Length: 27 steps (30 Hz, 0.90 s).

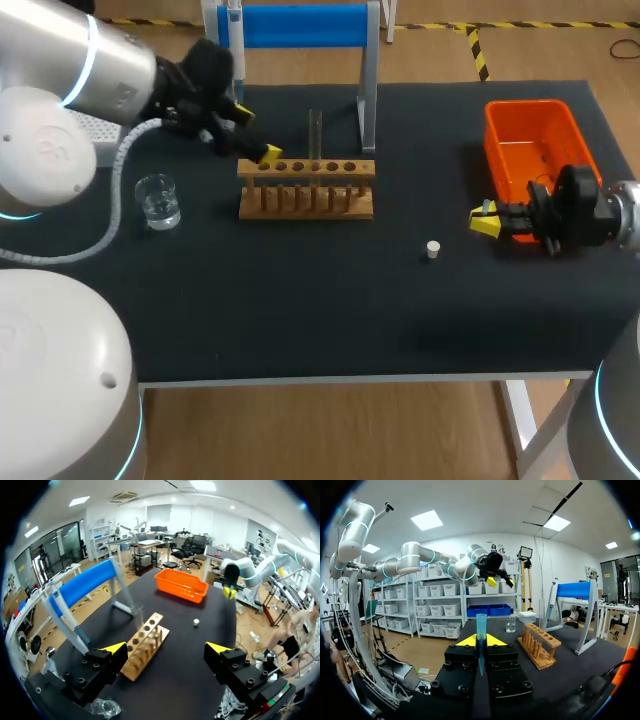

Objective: Invert the test tube, pick up the pipette, mount the tip to pipette, aspirate from beaker and dispense into the tube, eject the tip, return the pipette, and cap with the stopper.

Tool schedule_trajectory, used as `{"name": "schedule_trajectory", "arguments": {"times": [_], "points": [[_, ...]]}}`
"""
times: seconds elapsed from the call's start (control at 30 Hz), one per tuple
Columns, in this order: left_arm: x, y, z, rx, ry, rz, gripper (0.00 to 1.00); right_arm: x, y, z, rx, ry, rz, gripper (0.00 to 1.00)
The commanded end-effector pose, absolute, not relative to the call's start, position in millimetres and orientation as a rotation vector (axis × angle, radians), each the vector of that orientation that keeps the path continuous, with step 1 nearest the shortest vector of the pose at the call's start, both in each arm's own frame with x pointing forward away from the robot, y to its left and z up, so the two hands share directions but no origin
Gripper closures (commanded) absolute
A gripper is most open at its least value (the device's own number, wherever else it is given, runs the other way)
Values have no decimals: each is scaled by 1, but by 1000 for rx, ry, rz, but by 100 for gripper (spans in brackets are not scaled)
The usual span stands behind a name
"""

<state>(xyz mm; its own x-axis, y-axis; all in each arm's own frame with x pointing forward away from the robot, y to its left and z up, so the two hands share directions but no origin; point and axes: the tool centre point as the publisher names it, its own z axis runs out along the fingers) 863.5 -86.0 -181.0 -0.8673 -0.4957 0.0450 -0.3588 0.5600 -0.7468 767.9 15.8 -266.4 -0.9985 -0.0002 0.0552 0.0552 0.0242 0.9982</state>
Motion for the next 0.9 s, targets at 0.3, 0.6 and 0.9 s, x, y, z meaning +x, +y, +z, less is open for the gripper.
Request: {"name": "schedule_trajectory", "arguments": {"times": [0.3, 0.6, 0.9], "points": [[890, -38, -180, -880, 2513, -1126, 0, 767, 16, -266, -61, -2222, -2166, 100], [923, -25, -183, -1036, 2333, -1119, 0, 767, 16, -266, -61, -2222, -2166, 100], [955, -18, -185, -1190, 2150, -1038, 0, 767, 16, -266, -61, -2222, -2166, 100]]}}
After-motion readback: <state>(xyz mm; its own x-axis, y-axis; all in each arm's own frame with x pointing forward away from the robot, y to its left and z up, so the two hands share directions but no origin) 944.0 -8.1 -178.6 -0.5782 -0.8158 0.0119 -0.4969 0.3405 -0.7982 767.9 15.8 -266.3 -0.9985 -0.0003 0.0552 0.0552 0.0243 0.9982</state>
